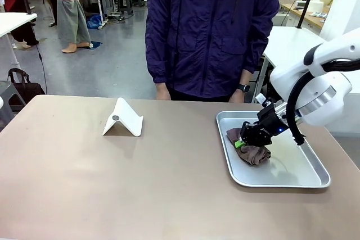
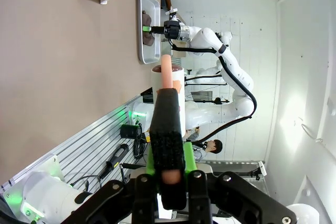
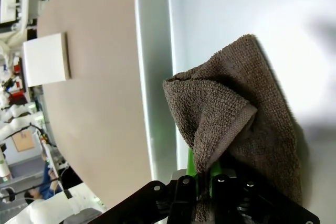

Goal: Clean the surface of the table.
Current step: Clean the area not pointed to by the person.

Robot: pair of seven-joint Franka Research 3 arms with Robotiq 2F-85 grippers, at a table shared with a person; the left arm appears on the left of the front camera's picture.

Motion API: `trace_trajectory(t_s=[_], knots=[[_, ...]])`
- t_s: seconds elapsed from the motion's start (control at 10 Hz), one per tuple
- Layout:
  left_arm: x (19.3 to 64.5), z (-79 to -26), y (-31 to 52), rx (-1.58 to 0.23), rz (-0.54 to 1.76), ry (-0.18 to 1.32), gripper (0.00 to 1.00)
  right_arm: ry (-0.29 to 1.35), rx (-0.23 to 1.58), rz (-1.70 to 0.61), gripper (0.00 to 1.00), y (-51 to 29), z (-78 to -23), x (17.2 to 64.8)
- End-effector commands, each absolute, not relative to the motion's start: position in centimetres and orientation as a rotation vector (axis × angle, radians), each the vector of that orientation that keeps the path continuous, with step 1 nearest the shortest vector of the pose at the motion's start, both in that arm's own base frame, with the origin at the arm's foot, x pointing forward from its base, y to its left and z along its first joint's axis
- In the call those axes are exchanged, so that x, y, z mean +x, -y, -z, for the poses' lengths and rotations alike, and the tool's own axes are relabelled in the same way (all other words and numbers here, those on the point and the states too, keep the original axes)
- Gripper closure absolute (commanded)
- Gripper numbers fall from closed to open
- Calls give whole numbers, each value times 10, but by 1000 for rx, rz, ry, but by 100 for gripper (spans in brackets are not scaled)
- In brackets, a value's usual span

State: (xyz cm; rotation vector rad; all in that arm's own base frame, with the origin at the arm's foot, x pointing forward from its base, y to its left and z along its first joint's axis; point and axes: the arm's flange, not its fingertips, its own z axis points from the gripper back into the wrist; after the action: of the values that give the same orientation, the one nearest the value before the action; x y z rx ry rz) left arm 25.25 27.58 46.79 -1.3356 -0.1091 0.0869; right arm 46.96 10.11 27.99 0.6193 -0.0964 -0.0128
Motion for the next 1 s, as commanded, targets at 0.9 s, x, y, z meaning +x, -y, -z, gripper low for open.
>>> trace_trajectory(t_s=[0.9], knots=[[252,-472,-274,-1334,-95,106,78,288,568,345,100,21,-280,477]])
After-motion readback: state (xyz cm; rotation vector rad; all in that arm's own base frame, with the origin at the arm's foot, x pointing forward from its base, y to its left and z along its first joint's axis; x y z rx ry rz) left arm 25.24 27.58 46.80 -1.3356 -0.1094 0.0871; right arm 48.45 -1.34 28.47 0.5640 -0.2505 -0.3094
